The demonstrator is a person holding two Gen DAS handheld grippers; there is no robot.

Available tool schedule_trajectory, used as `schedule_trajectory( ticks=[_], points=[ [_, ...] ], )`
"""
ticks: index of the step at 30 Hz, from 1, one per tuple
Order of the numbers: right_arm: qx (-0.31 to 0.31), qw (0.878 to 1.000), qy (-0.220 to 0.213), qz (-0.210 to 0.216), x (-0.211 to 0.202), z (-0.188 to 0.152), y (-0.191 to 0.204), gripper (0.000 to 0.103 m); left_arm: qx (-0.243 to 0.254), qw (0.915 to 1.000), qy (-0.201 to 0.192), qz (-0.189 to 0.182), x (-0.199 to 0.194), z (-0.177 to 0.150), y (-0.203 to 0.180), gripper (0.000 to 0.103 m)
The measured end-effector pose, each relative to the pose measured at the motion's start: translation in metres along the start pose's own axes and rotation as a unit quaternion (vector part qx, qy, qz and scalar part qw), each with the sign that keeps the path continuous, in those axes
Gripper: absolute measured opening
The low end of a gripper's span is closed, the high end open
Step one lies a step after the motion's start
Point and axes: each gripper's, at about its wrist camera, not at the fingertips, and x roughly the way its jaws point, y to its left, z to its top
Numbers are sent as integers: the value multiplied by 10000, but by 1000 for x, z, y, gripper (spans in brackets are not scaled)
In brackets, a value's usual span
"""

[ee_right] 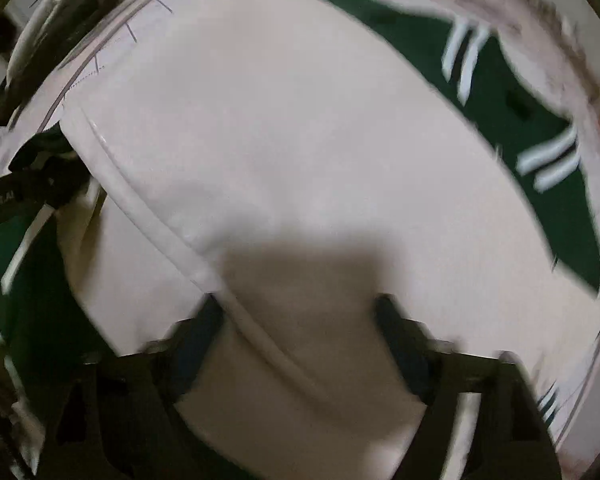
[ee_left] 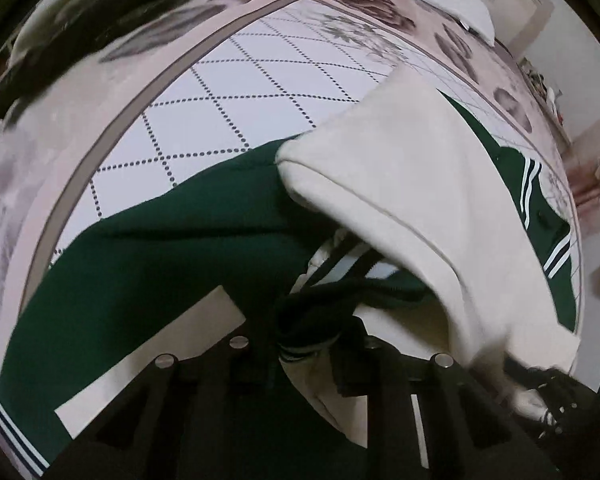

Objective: Fold large clothes
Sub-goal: 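Press the folded jacket flat with both tools and release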

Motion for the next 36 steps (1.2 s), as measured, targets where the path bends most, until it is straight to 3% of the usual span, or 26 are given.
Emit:
schedule_trajectory(
  ticks=[1, 6, 9, 10, 14, 17, 19, 21, 23, 25, 27, 29, 33, 34, 36],
  points=[
    [165, 9998, -66, 22, -5, 7, 0, 8, -68, 10000, 10, -43, -1, 0, 2, 17],
    [1423, 9838, -825, 715, -71, 37, -23, 6, -882, 9953, 55, -392, -1, 5, 29, 17],
    [1457, 9775, -1229, 901, -116, 43, -33, 6, -1752, 9801, 238, -901, 7, 4, 56, 21],
    [1391, 9780, -1257, 920, -126, 28, -43, 6, -1949, 9750, 271, -1033, 8, 3, 62, 22],
    [660, 9911, -919, 705, -125, 28, -20, 7, -2720, 9501, 460, -1460, 5, -1, 84, 22],
    [103, 9971, 49, 747, -92, 6, -19, 16, -3011, 9427, 370, -1389, -8, -5, 96, 25],
    [156, 9949, 546, 831, -65, -11, -21, 40, -3050, 9441, 225, -1230, -23, -6, 104, 32],
    [486, 9895, 887, 1036, -44, -25, -29, 46, -2923, 9514, 35, -972, -41, -8, 107, 36],
    [946, 9823, 841, 1380, -44, -39, -42, 49, -2543, 9655, -101, -551, -56, -9, 102, 36],
    [1473, 9739, 580, 1627, -58, -55, -60, 68, -1734, 9847, -177, 85, -64, -5, 82, 39],
    [2228, 9621, 202, 1558, -78, -80, -89, 73, -1036, 9935, -255, 401, -64, -3, 64, 42],
    [3014, 9457, 79, 1210, -85, -109, -122, 73, -443, 9960, -288, 726, -54, -1, 44, 48],
    [4107, 9110, 249, 280, -76, -162, -174, 73, -125, 9910, -133, 1325, -14, 17, 35, 53],
    [4355, 8993, 315, 232, -70, -172, -185, 73, -172, 9908, -22, 1345, -3, 23, 37, 56],
    [4852, 8718, 343, 574, -57, -191, -203, 73, -434, 9912, -18, 1250, 4, 33, 47, 60]
  ],
)
